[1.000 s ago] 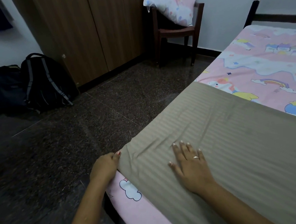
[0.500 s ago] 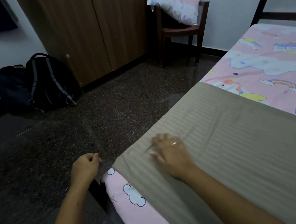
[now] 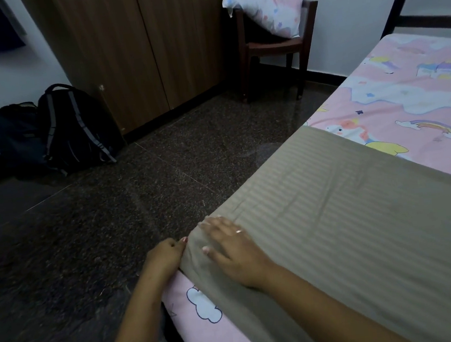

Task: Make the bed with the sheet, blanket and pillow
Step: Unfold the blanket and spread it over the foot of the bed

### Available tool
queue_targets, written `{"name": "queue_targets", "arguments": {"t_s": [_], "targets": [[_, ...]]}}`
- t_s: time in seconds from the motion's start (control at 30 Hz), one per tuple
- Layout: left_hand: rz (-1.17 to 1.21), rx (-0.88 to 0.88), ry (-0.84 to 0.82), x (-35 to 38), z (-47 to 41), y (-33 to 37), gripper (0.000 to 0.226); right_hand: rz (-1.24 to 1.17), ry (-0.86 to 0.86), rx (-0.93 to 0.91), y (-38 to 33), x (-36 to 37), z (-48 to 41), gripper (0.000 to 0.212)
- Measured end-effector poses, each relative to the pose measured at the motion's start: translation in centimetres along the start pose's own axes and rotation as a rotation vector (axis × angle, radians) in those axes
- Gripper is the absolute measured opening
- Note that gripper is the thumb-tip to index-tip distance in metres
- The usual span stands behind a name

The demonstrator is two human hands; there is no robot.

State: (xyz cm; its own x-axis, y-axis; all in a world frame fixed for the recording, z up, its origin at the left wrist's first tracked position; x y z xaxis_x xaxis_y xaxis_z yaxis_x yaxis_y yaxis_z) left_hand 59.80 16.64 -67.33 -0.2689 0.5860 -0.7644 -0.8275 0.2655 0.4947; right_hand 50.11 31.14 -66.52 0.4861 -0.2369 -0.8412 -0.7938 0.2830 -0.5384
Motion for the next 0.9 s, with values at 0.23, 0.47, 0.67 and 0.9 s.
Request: {"name": "queue_targets", "arguments": {"t_s": [0.23, 0.47, 0.67, 0.9], "targets": [[0.076, 0.172, 0.325, -0.1, 1.2, -0.2, 0.027, 0.328, 0.088, 0.144, 1.7, 1.9, 3.4, 0.061], [-0.01, 0.198, 0.483, 0.2, 1.6, 0.4, 0.025, 0.037, -0.214, -0.152, -2.4, 1.1, 0.2, 0.055], [-0.199, 0.081, 0.469, -0.3, 1.7, 0.5, 0.022, 0.114, 0.187, 0.301, 10.0, -5.5, 4.6, 0.07], [-0.121, 0.209, 0.471, -0.2, 1.9, 2.8, 0.007, 0.387, 0.341, 1.072, 22.5, -10.7, 13.2, 0.06]]}}
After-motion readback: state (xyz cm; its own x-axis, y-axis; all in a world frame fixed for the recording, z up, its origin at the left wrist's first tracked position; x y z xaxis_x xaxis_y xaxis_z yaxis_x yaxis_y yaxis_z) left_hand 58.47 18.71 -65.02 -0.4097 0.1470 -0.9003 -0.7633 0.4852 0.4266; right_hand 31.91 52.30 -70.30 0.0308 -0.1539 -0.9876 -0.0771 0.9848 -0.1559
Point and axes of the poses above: each hand's wrist, its own z-axis away from the middle knuckle, its own x-axis out of the palm, y = z × x, the point moved 2 cm from there along -z, towards the middle knuckle, and after that the axes turned 1 degree about z, right-handed, at the moved point
